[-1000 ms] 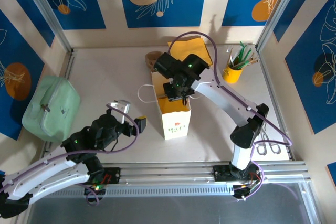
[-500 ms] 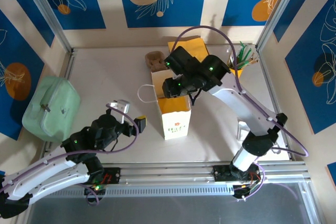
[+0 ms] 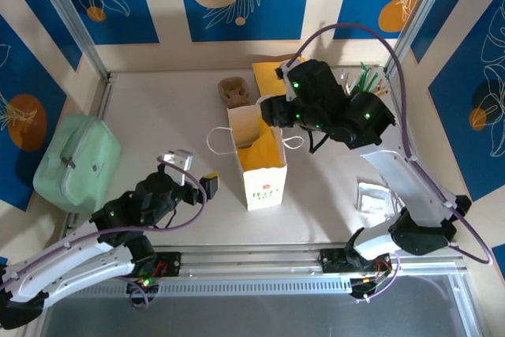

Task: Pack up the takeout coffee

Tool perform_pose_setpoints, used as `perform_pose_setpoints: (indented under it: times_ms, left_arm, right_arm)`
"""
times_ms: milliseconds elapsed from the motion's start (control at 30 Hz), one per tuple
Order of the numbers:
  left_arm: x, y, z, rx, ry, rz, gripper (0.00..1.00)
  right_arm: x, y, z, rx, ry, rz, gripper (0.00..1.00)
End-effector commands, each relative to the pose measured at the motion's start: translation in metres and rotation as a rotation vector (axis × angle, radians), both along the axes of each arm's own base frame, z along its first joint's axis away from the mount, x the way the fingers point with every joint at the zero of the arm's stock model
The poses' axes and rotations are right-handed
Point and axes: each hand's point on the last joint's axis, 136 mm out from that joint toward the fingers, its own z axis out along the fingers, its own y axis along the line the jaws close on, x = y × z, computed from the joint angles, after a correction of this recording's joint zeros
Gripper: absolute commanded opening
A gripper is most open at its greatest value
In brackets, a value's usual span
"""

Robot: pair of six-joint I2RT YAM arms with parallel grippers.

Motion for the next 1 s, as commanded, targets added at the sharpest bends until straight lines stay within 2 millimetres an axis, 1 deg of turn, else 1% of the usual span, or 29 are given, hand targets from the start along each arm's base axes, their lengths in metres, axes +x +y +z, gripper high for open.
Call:
perform_pose_setpoints:
  times_ms: [0, 100, 167, 300, 367, 467, 567, 700, 967]
  left_arm:
    - [0.0, 0.003, 0.004, -0.006, -0.012, 0.016, 0.99]
    - [0.001, 0.004, 0.005, -0.005, -0.017, 0.021, 0.99]
    - [0.002, 0.004, 0.006, -0.004, -0.019, 0.026, 0.99]
    - [0.002, 0.005, 0.005, -0.001, -0.022, 0.03, 0.99]
    - [0.003, 0.005, 0.006, -0.003, -0.025, 0.031, 0.99]
    - [0.003, 0.004, 0.005, -0.003, -0.024, 0.032, 1.0]
    - [0.004, 0.004, 0.006, -0.002, -0.025, 0.034, 0.99]
    - [0.004, 0.003, 0.005, -0.004, -0.026, 0.034, 0.99]
    - [0.007, 0.003, 0.005, 0.012, -0.028, 0.045, 0.99]
  right_arm:
    - [0.02, -0.018, 0.023, 0.031, -0.109, -0.051, 0.56]
    - [0.035, -0.035, 0.024, 0.049, -0.114, -0.094, 0.58]
    - [0.051, -0.045, 0.021, 0.054, -0.126, -0.119, 0.59]
    - [0.082, -0.067, 0.006, 0.053, -0.1, -0.179, 0.59]
    - [0.099, -0.08, -0.002, 0.053, -0.08, -0.23, 0.59]
    - [0.126, -0.095, -0.012, 0.061, -0.057, -0.293, 0.6]
    - [0.153, -0.103, -0.028, 0.054, -0.035, -0.324, 0.61]
    - [0.186, -0.109, -0.053, 0.055, 0.024, -0.35, 0.61]
    - [0.237, -0.108, -0.106, 0.036, 0.125, -0.372, 0.61]
